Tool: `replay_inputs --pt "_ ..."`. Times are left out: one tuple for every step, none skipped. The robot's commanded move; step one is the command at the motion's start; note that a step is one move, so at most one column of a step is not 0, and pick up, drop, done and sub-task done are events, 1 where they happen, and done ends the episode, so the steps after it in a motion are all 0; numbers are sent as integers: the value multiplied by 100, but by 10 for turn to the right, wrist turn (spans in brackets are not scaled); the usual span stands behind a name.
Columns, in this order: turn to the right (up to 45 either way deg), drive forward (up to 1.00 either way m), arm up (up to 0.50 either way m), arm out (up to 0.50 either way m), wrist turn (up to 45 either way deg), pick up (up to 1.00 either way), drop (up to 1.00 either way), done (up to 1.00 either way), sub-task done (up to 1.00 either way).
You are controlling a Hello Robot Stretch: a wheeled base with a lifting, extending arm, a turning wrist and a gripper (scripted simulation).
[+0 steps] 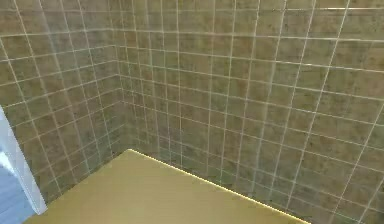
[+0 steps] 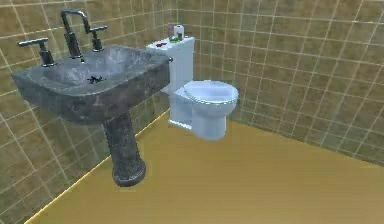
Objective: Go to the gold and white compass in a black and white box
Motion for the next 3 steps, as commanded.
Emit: replay_inputs --pt "-450 0 0 0 0 0 0 0 0" --pt "-450 0 0 0 0 0 0 0 0" --pt "-450 0 0 0 0 0 0 0 0"
